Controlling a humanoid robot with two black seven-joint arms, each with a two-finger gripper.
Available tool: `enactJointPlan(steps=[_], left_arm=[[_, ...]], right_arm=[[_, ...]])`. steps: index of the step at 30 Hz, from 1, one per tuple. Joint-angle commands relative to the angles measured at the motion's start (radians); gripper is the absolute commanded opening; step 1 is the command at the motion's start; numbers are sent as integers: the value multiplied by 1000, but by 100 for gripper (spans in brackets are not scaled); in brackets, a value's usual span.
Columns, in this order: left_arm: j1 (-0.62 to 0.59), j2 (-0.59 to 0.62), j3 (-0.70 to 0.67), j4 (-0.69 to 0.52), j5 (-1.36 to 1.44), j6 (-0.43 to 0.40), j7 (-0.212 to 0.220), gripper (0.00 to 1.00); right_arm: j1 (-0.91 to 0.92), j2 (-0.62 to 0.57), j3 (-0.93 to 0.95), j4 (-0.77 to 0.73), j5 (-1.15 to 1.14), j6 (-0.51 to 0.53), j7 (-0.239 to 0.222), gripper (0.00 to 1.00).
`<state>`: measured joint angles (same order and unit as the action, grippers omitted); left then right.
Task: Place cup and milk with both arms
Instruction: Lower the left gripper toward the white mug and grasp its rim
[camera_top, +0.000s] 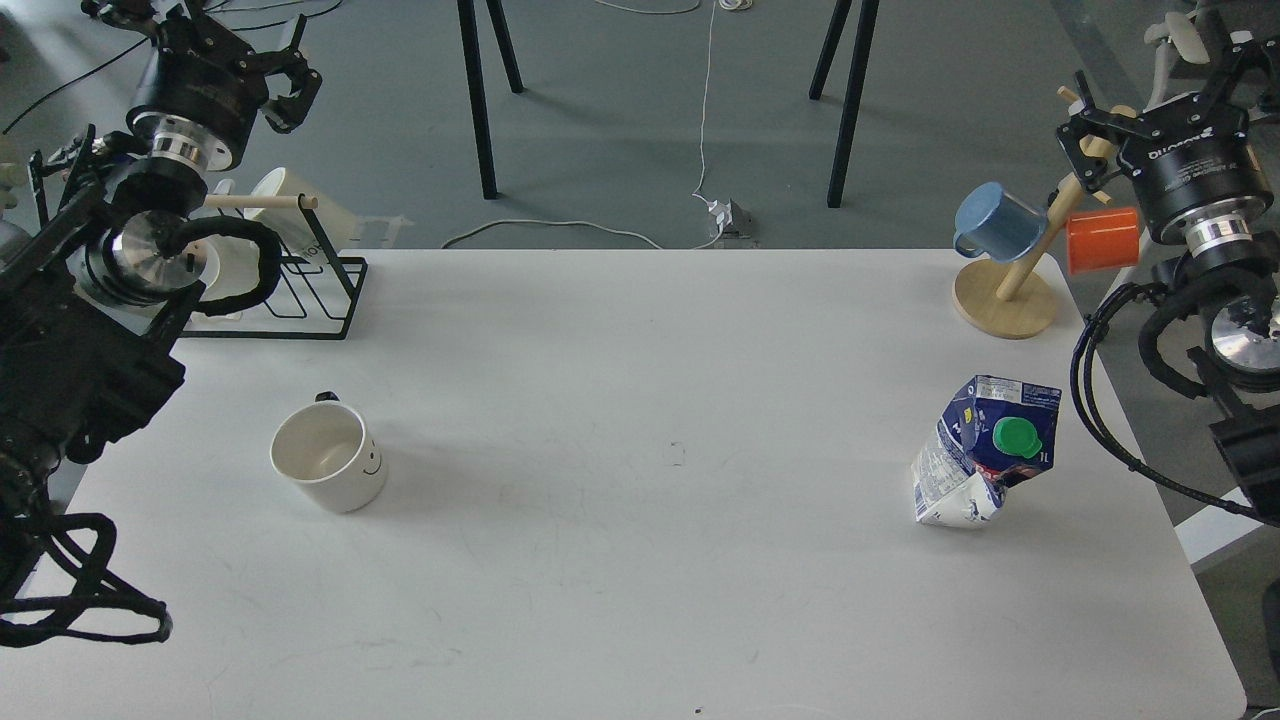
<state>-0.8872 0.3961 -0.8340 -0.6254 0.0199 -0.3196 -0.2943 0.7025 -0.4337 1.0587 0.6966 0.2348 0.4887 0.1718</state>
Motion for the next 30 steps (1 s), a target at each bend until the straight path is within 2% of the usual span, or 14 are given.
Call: enactJointPlan(steps=[1,7,8,10,13,17,21,26,30], left_arm=[[-1,0,3,-1,0,-9,-5,99],[13,12,6,-1,-1,-21,9,99],[25,16,19,-4,2,-47,13,99],[60,27,39,-36,15,-149,17,99],[102,120,81,-149,86,-169,15,99],[175,310,145,-423,268,-121,14,99],[250,495,171,-620,551,-102,9,98],[321,579,167,-652,998,-72,6,97],[388,610,170,-663,1297,-1,-16,93]], right_arm=[[-9,-8,3,1,0,0,5,99],[-18,-8,3,17,0,0,8,99],[-20,-8,6,20,1,0,8,99],[-20,-8,17,26,1,0,8,99],[-20,-11,24,73,3,0,8,99],[-79,-14,32,156,3,0,11,99],[-172,-11,96,221,1,0,11,99],[-219,-17,121,270,1,0,11,99],[-239,-43,155,287,1,0,11,99]])
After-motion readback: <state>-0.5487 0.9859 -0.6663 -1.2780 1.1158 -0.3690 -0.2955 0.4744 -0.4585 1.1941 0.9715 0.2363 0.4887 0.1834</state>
